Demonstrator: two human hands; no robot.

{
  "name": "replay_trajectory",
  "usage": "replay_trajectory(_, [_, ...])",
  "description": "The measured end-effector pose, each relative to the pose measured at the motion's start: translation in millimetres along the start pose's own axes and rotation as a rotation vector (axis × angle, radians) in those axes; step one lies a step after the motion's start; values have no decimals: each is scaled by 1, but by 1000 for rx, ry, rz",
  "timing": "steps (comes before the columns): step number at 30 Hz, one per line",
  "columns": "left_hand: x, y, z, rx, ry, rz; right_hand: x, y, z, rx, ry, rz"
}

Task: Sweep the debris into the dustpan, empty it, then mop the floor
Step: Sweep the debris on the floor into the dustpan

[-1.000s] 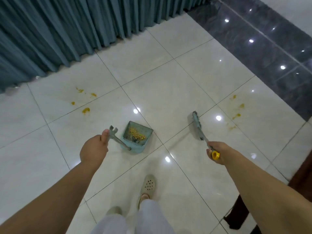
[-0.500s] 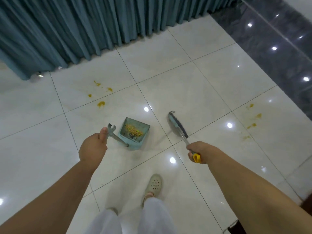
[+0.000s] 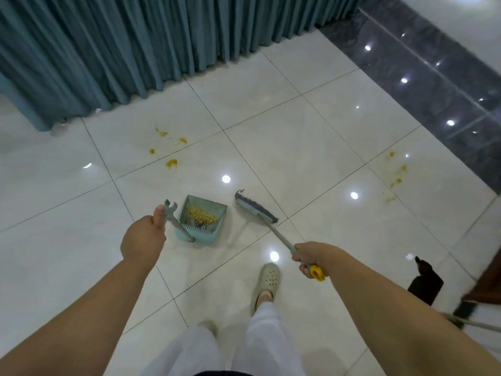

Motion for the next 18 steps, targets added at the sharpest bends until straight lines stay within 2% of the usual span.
replay_trajectory(8, [23,-63,26,-29,-57,-24,34,55,-70,192,8,11])
replay_trajectory(18, [51,-91,30,-33,-116,-61,72,88,-63,255,39,-24])
Point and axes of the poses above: each hand's wrist, its own x-axis away from the middle knuckle, its own z-axis out of the back of the hand, y = z × x, the point moved 2 cm from there along -x, towards the middle knuckle, and after that the axes turned 1 degree about -y, right-handed, at the moved point
